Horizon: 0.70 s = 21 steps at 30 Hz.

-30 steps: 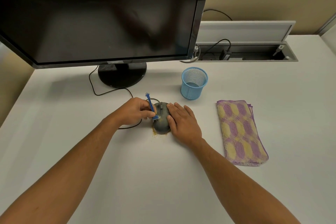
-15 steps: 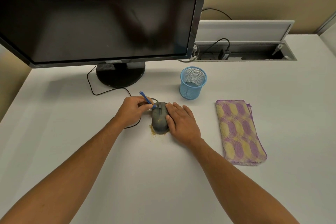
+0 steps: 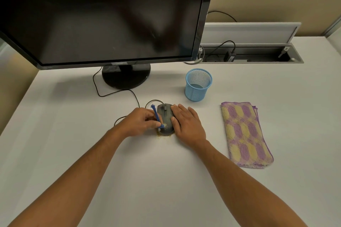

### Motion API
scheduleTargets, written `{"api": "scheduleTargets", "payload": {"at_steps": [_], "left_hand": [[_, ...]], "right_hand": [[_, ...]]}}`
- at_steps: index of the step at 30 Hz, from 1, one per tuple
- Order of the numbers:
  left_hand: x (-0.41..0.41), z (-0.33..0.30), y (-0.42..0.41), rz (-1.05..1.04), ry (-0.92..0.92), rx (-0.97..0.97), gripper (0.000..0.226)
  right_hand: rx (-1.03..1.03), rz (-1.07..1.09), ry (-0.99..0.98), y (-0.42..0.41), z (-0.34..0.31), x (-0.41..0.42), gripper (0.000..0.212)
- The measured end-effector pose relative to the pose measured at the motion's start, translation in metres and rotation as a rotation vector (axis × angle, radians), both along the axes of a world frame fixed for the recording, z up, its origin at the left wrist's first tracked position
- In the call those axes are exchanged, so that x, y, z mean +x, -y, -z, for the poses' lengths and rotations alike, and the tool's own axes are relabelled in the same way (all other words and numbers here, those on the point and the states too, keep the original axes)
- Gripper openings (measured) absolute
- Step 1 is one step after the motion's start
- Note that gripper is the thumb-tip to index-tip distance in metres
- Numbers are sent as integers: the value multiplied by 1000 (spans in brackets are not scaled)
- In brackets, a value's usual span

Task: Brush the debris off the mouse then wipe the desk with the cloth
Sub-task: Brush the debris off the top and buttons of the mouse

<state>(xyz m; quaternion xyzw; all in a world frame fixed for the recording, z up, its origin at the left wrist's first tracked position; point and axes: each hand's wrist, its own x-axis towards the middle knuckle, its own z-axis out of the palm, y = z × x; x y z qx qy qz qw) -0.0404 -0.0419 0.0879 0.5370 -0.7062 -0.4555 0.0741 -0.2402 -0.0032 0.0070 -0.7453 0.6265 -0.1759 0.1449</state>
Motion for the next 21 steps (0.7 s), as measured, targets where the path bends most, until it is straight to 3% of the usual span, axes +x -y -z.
{"api": "scheduleTargets", "payload": {"at_steps": [8,13,17,21], "left_hand": [[-1,1,9,-207,-77,-150,15],[-17,2,9,-208,-69,-264,20],[-21,4,4,-91,-28,-265,19],[-19,3,4,143,145,-277,18]], "right_hand": [[-2,3,6,0,0,0,57],[9,-3,9,0,-1,0,57],[12,-7,5,0,-1,0,60],[8,-6,5,1,0,0,61]]}}
